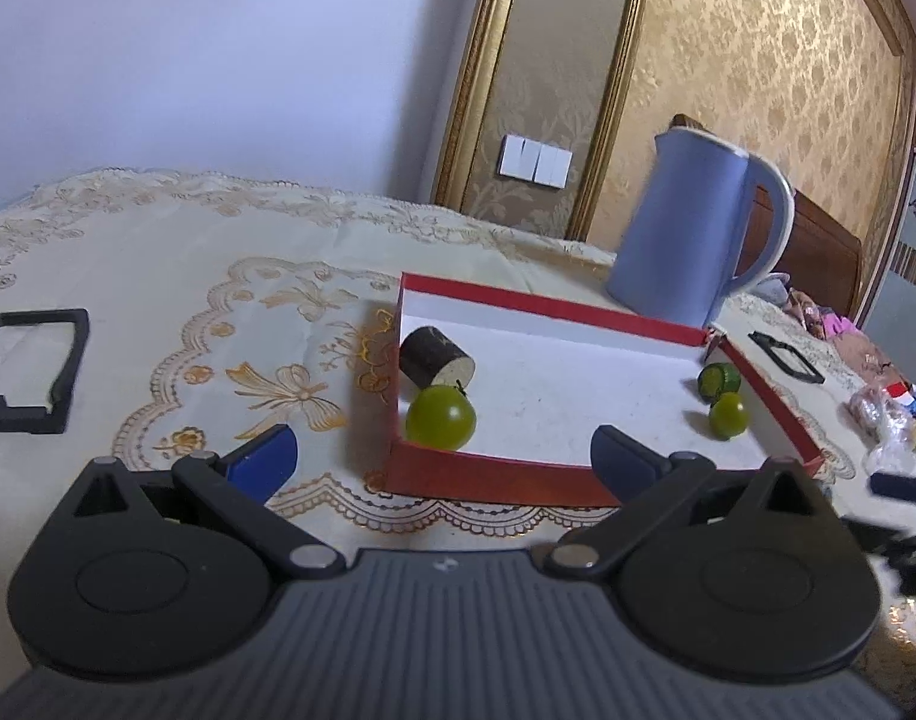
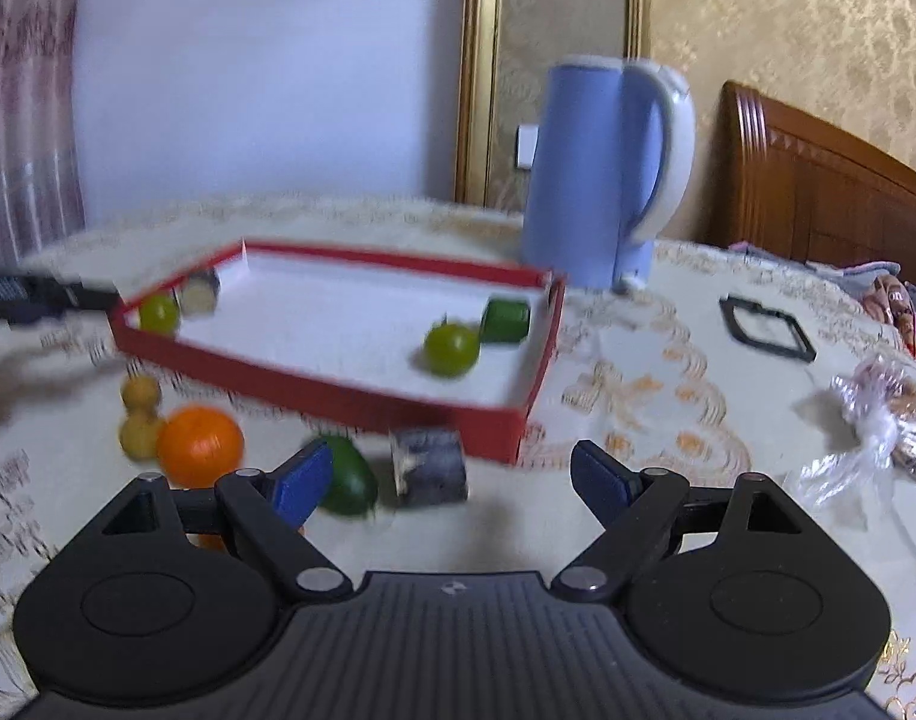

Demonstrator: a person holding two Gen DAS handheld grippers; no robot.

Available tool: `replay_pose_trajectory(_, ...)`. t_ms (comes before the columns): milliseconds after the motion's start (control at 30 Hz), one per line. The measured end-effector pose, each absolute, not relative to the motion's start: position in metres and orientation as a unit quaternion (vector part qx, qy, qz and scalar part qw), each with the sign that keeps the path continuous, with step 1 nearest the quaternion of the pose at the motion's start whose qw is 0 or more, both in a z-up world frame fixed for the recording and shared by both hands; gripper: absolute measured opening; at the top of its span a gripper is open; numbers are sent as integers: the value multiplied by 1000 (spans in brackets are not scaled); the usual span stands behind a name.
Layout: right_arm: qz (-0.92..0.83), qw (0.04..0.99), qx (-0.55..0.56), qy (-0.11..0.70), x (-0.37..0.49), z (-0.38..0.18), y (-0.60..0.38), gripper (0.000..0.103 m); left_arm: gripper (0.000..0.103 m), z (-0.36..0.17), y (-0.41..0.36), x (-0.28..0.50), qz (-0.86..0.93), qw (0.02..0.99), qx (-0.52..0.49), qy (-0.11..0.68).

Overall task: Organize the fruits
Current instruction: 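Move the right gripper to the foil-wrapped cylinder and close on it, then grasp a brown longan on the table with the left gripper while the right gripper holds the foil cylinder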

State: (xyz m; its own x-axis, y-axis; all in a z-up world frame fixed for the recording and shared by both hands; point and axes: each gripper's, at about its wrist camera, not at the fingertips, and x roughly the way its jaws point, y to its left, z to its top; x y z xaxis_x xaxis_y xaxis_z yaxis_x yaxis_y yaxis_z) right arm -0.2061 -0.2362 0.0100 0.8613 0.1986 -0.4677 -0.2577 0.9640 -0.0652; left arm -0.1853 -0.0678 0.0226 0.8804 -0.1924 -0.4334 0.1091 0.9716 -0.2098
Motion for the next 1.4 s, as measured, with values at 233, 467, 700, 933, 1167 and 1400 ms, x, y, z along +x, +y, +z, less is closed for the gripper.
replay_pose_trajectory(233, 112, 959, -53, 254, -199, 4, -237, 47, 103, 31, -74, -196, -84, 969, -73, 222)
replay_pose_trajectory(467, 112, 957, -56, 260, -191, 2, -233, 47, 103, 28, -85, -194, -100, 966, -67, 231)
replay_pose_trajectory(700, 134, 951, -64, 271, -181, -8, -227, 33, 103, 29, -98, -200, -110, 965, -44, 233)
replay_pose_trajectory(933, 114, 958, -58, 256, -197, -3, -246, 33, 103, 26, -121, -205, -130, 959, 12, 252)
replay_pose_trajectory(1167, 87, 960, -38, 264, -204, -11, -274, 33, 103, 15, -146, -193, -127, 949, 49, 286)
replay_pose_trajectory(1400, 89, 960, -39, 263, -201, -13, -271, 33, 103, 5, -147, -180, -125, 942, 31, 311)
